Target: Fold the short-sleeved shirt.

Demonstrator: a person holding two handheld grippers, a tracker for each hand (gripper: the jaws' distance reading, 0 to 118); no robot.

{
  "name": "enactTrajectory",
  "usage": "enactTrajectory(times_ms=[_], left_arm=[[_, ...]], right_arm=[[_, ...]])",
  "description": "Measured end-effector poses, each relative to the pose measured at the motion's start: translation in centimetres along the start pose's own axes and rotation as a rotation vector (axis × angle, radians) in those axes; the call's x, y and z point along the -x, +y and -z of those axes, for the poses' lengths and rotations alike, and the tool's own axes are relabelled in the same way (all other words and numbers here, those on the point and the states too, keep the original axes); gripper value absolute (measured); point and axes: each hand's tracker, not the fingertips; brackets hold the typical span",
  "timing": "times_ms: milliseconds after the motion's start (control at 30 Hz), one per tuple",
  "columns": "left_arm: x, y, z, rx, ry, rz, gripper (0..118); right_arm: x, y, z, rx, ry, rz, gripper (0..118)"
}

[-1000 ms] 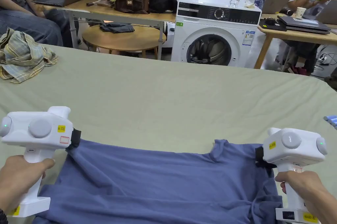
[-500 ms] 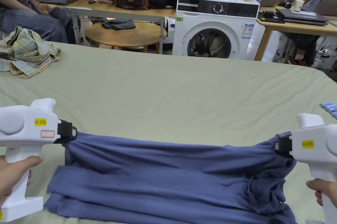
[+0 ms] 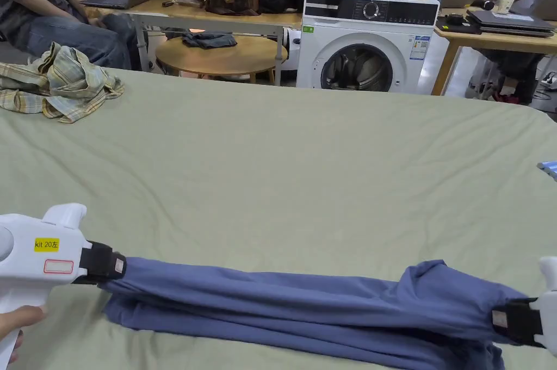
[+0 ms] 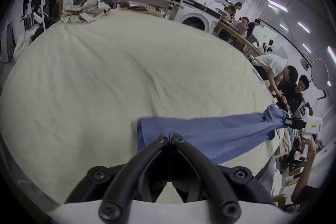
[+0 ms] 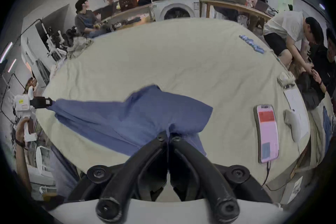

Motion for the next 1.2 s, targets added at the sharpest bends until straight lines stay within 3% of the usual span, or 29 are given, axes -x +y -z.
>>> enactTrajectory(times_ms=[233, 467, 533, 567, 600, 700, 800, 1033, 1067, 1100, 1133, 1200], left_arm=[[0.8, -2.5, 5.2, 0.144, 0.062, -0.03, 0], [-0.7, -1.5, 4.8, 0.146, 0.116, 0.002, 0], [-1.5, -1.0, 4.0, 0.13, 0.152, 0.018, 6], [-2.0, -0.7, 3.6, 0.106, 0.178, 0.03, 15], [-2.6, -0.4, 3.1, 0.075, 0.202, 0.043, 33], [-4.4, 0.7, 1.7, -0.027, 0.221, 0.06, 40], [-6.2, 1.4, 0.7, -0.119, 0.23, 0.073, 41], [-10.4, 0.9, 0.3, -0.392, 0.189, 0.159, 40], [-10.9, 0.7, 0.3, -0.429, 0.191, 0.171, 40], [-11.5, 0.4, 0.3, -0.455, 0.209, 0.187, 39], [-11.9, 0.3, 0.4, -0.484, 0.225, 0.205, 33], [-12.4, 0.1, 0.7, -0.513, 0.264, 0.228, 4]], right_arm=[[0.3, -2.2, 7.3, 0.154, -0.095, -0.043, 0], [2.1, -1.2, 6.9, 0.148, -0.193, -0.103, 1], [2.7, -0.6, 5.7, 0.099, -0.255, -0.122, 25], [2.9, -0.3, 4.9, 0.06, -0.287, -0.128, 43], [3.0, 0.0, 4.0, 0.023, -0.295, -0.123, 59], [3.7, 1.6, 1.8, -0.061, -0.275, -0.105, 59], [4.8, 2.8, 0.7, -0.151, -0.293, -0.12, 59], [9.2, 3.8, 1.5, -0.459, -0.2, -0.025, 57], [9.7, 3.6, 1.7, -0.507, -0.184, -0.014, 47], [10.3, 3.5, 2.0, -0.552, -0.172, 0.005, 22], [11.3, 3.2, 1.9, -0.584, -0.182, 0.017, 7], [12.0, 3.1, 2.2, -0.631, -0.158, 0.031, 0]])
